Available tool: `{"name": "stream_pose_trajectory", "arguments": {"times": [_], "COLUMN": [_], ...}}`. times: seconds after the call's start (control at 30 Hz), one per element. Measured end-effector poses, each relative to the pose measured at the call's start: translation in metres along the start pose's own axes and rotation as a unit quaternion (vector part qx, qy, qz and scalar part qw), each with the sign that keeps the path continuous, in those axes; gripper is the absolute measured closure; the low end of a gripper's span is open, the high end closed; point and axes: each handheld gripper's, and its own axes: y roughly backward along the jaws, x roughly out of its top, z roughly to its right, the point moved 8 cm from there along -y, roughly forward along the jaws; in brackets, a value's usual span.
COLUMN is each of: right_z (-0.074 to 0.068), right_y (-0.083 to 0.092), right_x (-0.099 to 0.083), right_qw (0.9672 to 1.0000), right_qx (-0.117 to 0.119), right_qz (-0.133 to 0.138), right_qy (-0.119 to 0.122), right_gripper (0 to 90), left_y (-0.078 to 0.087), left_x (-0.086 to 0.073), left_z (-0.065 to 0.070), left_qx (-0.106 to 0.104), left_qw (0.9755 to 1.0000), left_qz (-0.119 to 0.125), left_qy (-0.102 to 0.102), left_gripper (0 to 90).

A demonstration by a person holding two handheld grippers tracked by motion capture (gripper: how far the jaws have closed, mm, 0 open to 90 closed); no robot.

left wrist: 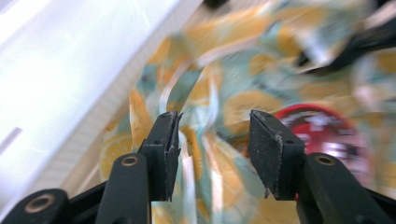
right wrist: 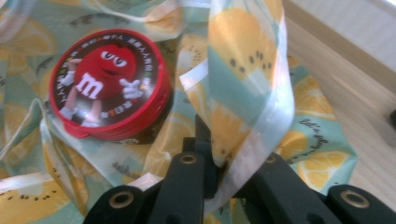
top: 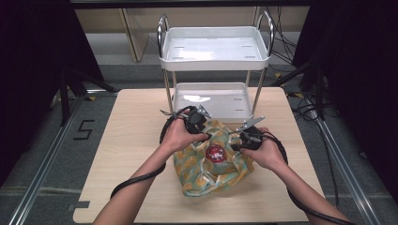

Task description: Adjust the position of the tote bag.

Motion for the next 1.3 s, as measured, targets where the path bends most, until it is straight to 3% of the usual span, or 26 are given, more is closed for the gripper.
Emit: {"name": "stream_pose_trajectory", "arguments": {"times": [0.03,0.07,0.1,0.13,0.17,0.2,0.23,0.27,0.3,0.33,0.4,0.6,0.67,0.73,0.77,0.8,0.9,0.93,0.97,1.0,1.03,1.07,1.1,1.13,1.23,1.3], "right_z": [0.001,0.003,0.001,0.005,0.005,0.003,0.003,0.003,0.003,0.004,0.004,0.003,0.006,0.004,0.004,0.005,0.006,0.005,0.005,0.006,0.006,0.009,0.009,0.009,0.010,0.014], "right_y": [0.002,-0.002,0.001,-0.004,-0.004,-0.002,-0.002,-0.001,-0.001,-0.001,0.000,-0.001,-0.006,-0.004,-0.004,-0.004,-0.005,-0.003,-0.003,-0.006,-0.006,-0.006,-0.007,-0.007,-0.007,-0.008], "right_x": [-0.001,0.002,0.000,0.003,0.003,0.002,0.003,0.003,0.003,0.003,0.003,0.003,0.004,0.002,0.002,0.002,0.003,0.002,0.002,0.004,0.004,0.003,0.003,0.002,0.000,-0.003], "right_qw": [0.9999,0.9999,0.9999,0.9997,0.9997,0.9999,0.9998,0.9999,0.9999,0.9998,0.9997,0.9995,0.9998,0.9997,0.9997,0.9998,0.9999,0.9997,0.9997,0.9997,0.9997,0.9998,0.9998,0.9998,0.9995,0.9992], "right_qx": [0.000,-0.010,-0.001,-0.016,-0.016,-0.008,-0.008,-0.006,-0.006,-0.008,-0.008,-0.005,-0.015,-0.010,-0.010,-0.011,-0.013,-0.014,-0.014,-0.017,-0.017,-0.022,-0.021,-0.018,-0.017,-0.024], "right_qz": [-0.010,0.012,-0.009,0.019,0.019,0.001,0.000,-0.007,-0.007,-0.008,-0.010,-0.015,0.006,-0.015,-0.015,-0.013,-0.008,-0.015,-0.015,-0.003,-0.003,-0.003,-0.003,-0.009,-0.021,-0.026], "right_qy": [-0.003,0.001,-0.011,0.005,0.005,-0.012,-0.016,-0.013,-0.013,-0.016,-0.021,-0.027,-0.009,-0.016,-0.016,-0.011,-0.006,-0.011,-0.011,-0.015,-0.015,-0.002,-0.006,-0.008,-0.015,-0.016], "right_gripper": [88.0,88.1,88.3,88.4,88.4,88.5,88.5,88.5,88.5,88.5,88.4,88.4,88.4,88.4,88.4,88.4,88.3,88.3,88.3,88.2,88.2,88.2,88.2,88.3,88.3,88.3], "left_y": [0.000,0.012,0.015,0.015,0.015,0.006,0.006,-0.005,-0.005,-0.011,-0.015,-0.016,-0.015,-0.015,-0.015,-0.015,-0.014,-0.015,-0.015,-0.017,-0.017,-0.020,-0.021,-0.025,-0.028,-0.029], "left_x": [0.000,0.004,0.004,0.002,0.002,-0.004,-0.004,-0.012,-0.012,-0.022,-0.030,-0.043,-0.044,-0.046,-0.046,-0.047,-0.050,-0.055,-0.055,-0.062,-0.062,-0.068,-0.070,-0.072,-0.078,-0.081], "left_z": [0.000,0.018,0.029,0.040,0.040,0.058,0.058,0.065,0.065,0.059,0.055,0.051,0.048,0.043,0.043,0.045,0.043,0.042,0.042,0.041,0.041,0.040,0.037,0.037,0.021,0.016], "left_qx": [0.000,-0.011,-0.028,-0.046,-0.046,-0.066,-0.066,-0.070,-0.070,-0.057,-0.050,-0.044,-0.041,-0.022,-0.022,-0.030,-0.030,-0.032,-0.032,-0.025,-0.025,-0.025,-0.019,-0.011,0.022,0.030], "left_qw": [1.0000,0.9997,0.9992,0.9982,0.9982,0.9966,0.9966,0.9959,0.9959,0.9945,0.9944,0.9941,0.9930,0.9925,0.9925,0.9941,0.9933,0.9915,0.9915,0.9874,0.9874,0.9839,0.9816,0.9841,0.9804,0.9798], "left_qz": [0.000,0.014,0.014,0.007,0.007,-0.009,-0.009,-0.027,-0.027,-0.057,-0.069,-0.083,-0.092,-0.097,-0.097,-0.091,-0.097,-0.109,-0.109,-0.133,-0.133,-0.151,-0.162,-0.156,-0.174,-0.178], "left_qy": [0.000,-0.015,-0.024,-0.038,-0.038,-0.048,-0.048,-0.052,-0.052,-0.067,-0.062,-0.054,-0.062,-0.071,-0.071,-0.051,-0.056,-0.064,-0.064,-0.082,-0.082,-0.092,-0.100,-0.084,-0.090,-0.086], "left_gripper": [53.8,57.6,60.3,63.4,66.4,70.0,73.2,77.2,81.0,83.4,85.8,88.1,88.6,88.9,88.8,88.8,88.8,88.8,88.7,88.5,88.2,87.9,87.8,87.8,88.5,89.1]}}
